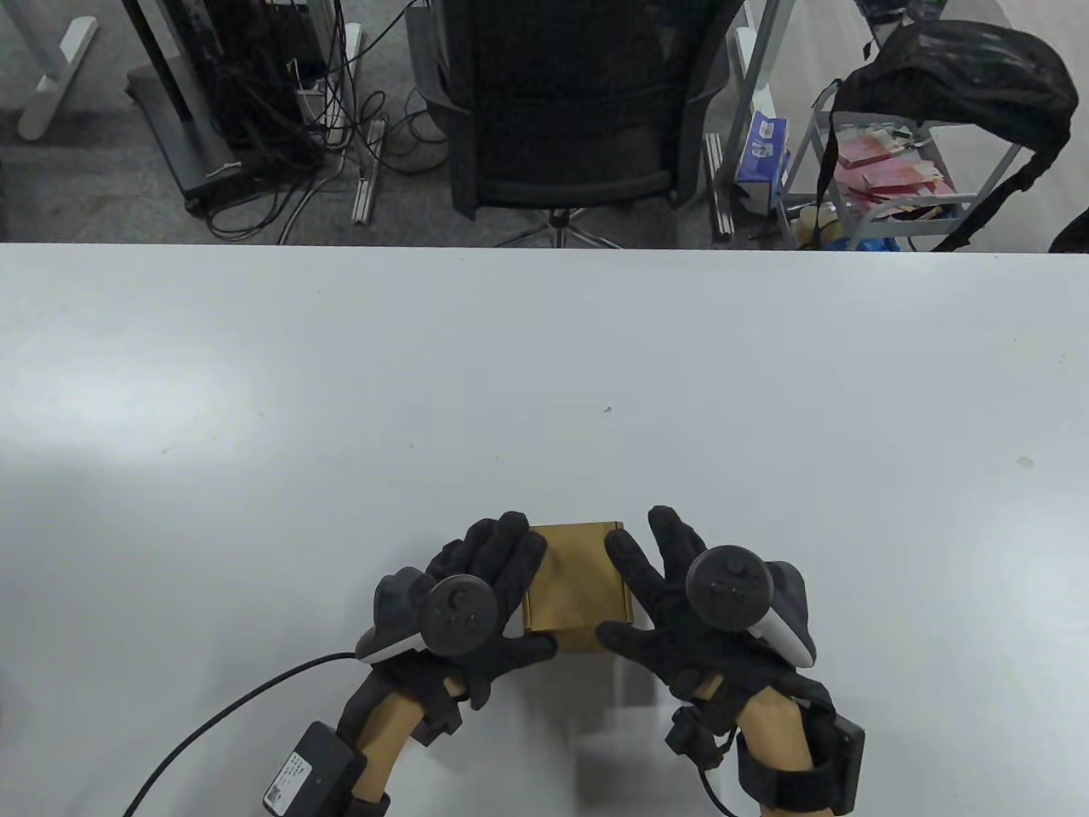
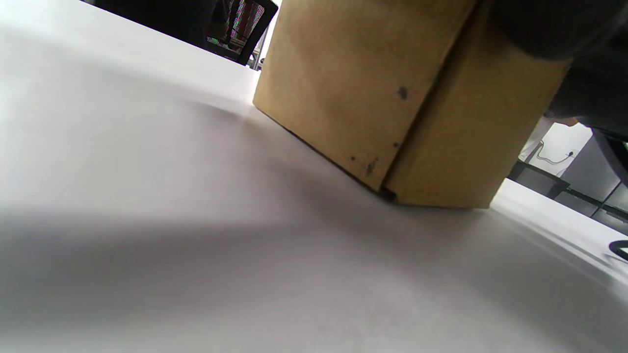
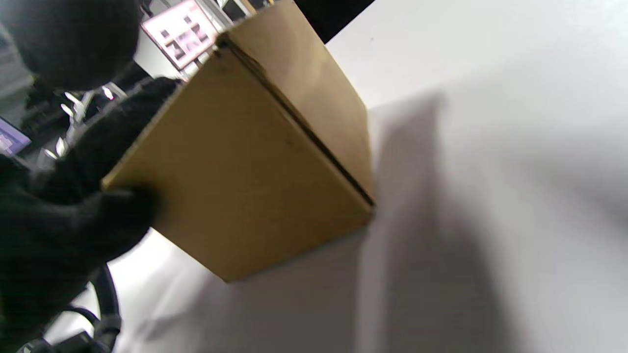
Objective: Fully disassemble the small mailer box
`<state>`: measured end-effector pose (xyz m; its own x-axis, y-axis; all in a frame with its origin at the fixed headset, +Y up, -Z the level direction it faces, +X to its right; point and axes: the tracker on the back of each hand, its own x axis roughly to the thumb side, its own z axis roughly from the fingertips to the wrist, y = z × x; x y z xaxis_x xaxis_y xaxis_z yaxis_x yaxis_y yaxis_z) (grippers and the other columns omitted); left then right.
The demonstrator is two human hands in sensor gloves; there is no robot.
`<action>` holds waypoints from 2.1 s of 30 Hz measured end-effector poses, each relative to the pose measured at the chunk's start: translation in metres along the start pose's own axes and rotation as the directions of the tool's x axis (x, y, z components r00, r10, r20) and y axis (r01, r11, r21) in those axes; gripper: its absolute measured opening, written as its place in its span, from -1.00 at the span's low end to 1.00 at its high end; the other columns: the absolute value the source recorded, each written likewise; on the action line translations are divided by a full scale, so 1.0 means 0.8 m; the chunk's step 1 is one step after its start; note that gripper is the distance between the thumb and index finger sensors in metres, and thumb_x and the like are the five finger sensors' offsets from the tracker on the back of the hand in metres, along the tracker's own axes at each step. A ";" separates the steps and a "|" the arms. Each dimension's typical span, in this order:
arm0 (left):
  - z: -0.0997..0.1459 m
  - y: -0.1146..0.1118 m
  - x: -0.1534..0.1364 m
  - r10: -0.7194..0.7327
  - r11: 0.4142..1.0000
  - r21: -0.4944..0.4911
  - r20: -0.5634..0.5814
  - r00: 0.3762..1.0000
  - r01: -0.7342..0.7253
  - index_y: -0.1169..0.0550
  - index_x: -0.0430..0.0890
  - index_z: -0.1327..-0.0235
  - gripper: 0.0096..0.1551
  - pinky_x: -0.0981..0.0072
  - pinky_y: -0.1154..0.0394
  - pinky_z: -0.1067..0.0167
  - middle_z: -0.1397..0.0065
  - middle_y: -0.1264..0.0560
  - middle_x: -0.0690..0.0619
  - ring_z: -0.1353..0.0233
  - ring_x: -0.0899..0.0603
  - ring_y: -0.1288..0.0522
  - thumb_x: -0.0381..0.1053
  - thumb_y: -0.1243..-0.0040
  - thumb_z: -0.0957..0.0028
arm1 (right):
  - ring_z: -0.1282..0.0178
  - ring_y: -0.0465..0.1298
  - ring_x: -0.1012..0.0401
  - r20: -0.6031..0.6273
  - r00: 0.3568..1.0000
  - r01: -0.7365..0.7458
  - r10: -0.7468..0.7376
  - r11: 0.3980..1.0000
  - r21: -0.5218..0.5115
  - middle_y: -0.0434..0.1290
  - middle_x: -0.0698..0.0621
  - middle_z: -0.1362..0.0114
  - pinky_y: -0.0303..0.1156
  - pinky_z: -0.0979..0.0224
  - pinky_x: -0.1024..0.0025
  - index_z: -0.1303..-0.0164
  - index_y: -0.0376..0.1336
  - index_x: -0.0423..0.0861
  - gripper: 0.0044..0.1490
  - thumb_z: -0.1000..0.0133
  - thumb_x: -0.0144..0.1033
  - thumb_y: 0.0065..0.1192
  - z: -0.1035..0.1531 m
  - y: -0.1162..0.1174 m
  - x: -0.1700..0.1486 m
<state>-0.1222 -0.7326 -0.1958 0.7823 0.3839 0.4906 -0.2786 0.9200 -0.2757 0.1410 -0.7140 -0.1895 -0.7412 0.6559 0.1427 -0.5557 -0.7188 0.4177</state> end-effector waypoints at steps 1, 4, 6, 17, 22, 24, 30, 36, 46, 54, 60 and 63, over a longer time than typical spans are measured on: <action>0.000 0.001 0.000 0.012 1.000 0.002 -0.001 1.000 -0.012 0.16 0.12 -0.56 0.22 -0.36 0.06 -0.52 -0.68 0.34 0.06 -0.69 -0.32 0.17 0.53 -0.15 0.16 | -0.68 -0.51 -0.03 0.009 1.000 -0.007 0.007 1.000 -0.015 -0.65 0.19 -0.54 -0.41 -0.64 -0.26 -0.38 -0.29 0.43 0.10 0.20 0.25 0.26 0.002 0.000 0.001; 0.000 0.003 -0.001 0.032 0.999 0.018 0.007 0.999 -0.032 0.11 0.11 -0.57 0.20 -0.35 0.04 -0.52 -0.70 0.29 0.06 -0.70 -0.31 0.13 0.53 -0.14 0.16 | -0.68 -0.50 -0.04 0.038 0.999 -0.023 0.024 0.999 -0.033 -0.65 0.19 -0.54 -0.40 -0.64 -0.26 -0.38 -0.30 0.42 0.10 0.20 0.25 0.26 0.009 -0.001 0.005; -0.001 0.005 -0.004 0.042 0.998 0.035 0.009 0.999 -0.042 0.09 0.11 -0.57 0.19 -0.35 0.02 -0.52 -0.71 0.24 0.05 -0.70 -0.32 0.10 0.54 -0.13 0.17 | -0.68 -0.49 -0.03 0.078 0.996 -0.040 0.043 0.998 -0.043 -0.65 0.20 -0.54 -0.40 -0.64 -0.25 -0.37 -0.31 0.43 0.10 0.19 0.24 0.27 0.013 0.000 0.009; -0.016 0.008 -0.032 0.288 0.955 0.075 -0.013 0.957 -0.287 0.01 0.24 -0.61 0.06 -0.39 0.00 -0.51 -0.77 0.16 0.09 -0.70 -0.37 0.01 0.59 0.07 0.16 | -0.68 -0.54 0.02 0.044 0.864 -0.493 0.501 0.861 -0.128 -0.74 0.26 -0.47 -0.43 -0.67 -0.21 -0.20 -0.56 0.49 0.31 0.16 0.05 0.40 0.010 0.042 0.042; -0.019 0.009 -0.035 0.312 0.948 0.080 -0.022 0.950 -0.309 0.01 0.24 -0.61 0.04 -0.39 -0.01 -0.51 -0.78 0.15 0.09 -0.70 -0.37 -0.01 0.59 0.14 0.15 | -0.72 -0.43 0.04 -0.067 0.739 -0.664 0.671 0.707 -0.245 -0.70 0.23 -0.51 -0.36 -0.70 -0.20 -0.14 -0.67 0.41 0.40 0.17 0.07 0.39 0.003 0.058 0.052; -0.019 0.009 -0.035 0.311 0.948 0.075 -0.021 0.950 -0.308 0.02 0.24 -0.61 0.04 -0.39 -0.01 -0.51 -0.78 0.15 0.09 -0.70 -0.37 0.00 0.59 0.15 0.15 | -0.74 -0.31 0.06 -0.111 0.688 -0.712 0.717 0.637 -0.295 -0.63 0.21 -0.55 -0.29 -0.71 -0.20 -0.14 -0.68 0.39 0.40 0.18 0.09 0.37 0.004 0.064 0.052; -0.018 0.009 -0.034 0.300 0.952 0.079 -0.020 0.954 -0.297 0.02 0.23 -0.61 0.04 -0.39 -0.02 -0.51 -0.78 0.15 0.09 -0.70 -0.37 -0.02 0.59 0.17 0.15 | -0.73 -0.30 0.06 -0.148 0.619 -0.773 0.771 0.566 -0.287 -0.67 0.17 -0.52 -0.27 -0.71 -0.17 -0.09 -0.75 0.34 0.46 0.19 0.15 0.36 0.002 0.073 0.053; -0.018 0.009 -0.034 0.317 0.946 0.077 -0.026 0.948 -0.314 0.03 0.23 -0.62 0.05 -0.39 -0.03 -0.50 -0.78 0.16 0.09 -0.69 -0.37 -0.03 0.59 0.17 0.15 | -0.72 -0.24 0.00 -0.167 0.574 -0.802 0.802 0.509 -0.311 -0.61 0.09 -0.56 -0.22 -0.71 -0.16 -0.12 -0.75 0.26 0.40 0.14 0.10 0.28 0.001 0.079 0.059; -0.011 0.013 -0.029 0.316 0.946 0.080 0.002 0.949 -0.315 -0.03 0.13 -0.62 0.07 -0.40 0.00 -0.50 -0.76 0.14 0.07 -0.68 -0.39 -0.01 0.58 0.20 0.15 | -0.63 -0.24 -0.18 0.119 0.853 -0.504 0.507 0.862 -0.057 -0.59 0.02 -0.54 -0.22 -0.64 -0.19 -0.27 -0.56 0.25 0.30 0.17 -0.06 0.34 0.017 0.049 0.056; -0.008 0.014 -0.021 0.286 0.955 0.082 0.007 0.958 -0.285 -0.08 0.10 -0.59 -0.04 -0.39 0.00 -0.50 -0.74 0.12 0.08 -0.66 -0.37 -0.03 0.50 0.12 0.05 | -0.57 -0.28 -0.30 0.233 0.957 -0.201 0.172 0.974 0.108 -0.35 -0.08 -0.60 -0.25 -0.56 -0.28 -0.41 -0.10 0.12 0.01 0.17 -0.09 0.34 0.034 0.017 0.053; -0.004 0.007 -0.020 0.256 0.966 0.044 -0.004 0.967 -0.256 -0.04 0.22 -0.58 -0.14 -0.36 0.02 -0.51 -0.73 0.19 0.21 -0.66 -0.35 0.00 0.42 0.08 -0.02 | -0.62 -0.01 -0.22 0.227 0.957 -0.178 0.183 0.983 -0.044 0.13 -0.11 -0.57 -0.16 -0.58 -0.30 -0.37 0.09 0.08 -0.27 0.06 -0.17 0.17 0.048 -0.005 0.060; -0.005 0.006 -0.021 0.293 0.956 0.038 -0.018 0.956 -0.292 -0.05 0.23 -0.58 -0.14 -0.37 0.03 -0.51 -0.72 0.18 0.23 -0.67 -0.35 0.02 0.41 0.04 -0.02 | -0.60 0.06 -0.21 0.195 0.958 -0.191 0.211 0.974 -0.119 0.11 -0.10 -0.58 -0.09 -0.57 -0.30 -0.36 0.09 0.07 -0.26 0.07 -0.23 0.19 0.055 -0.014 0.057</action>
<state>-0.1348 -0.7350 -0.2088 0.6761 0.6352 0.3733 -0.5162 0.7699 -0.3752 0.1300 -0.6660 -0.1482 -0.7541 0.5212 0.3995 -0.4451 -0.8530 0.2727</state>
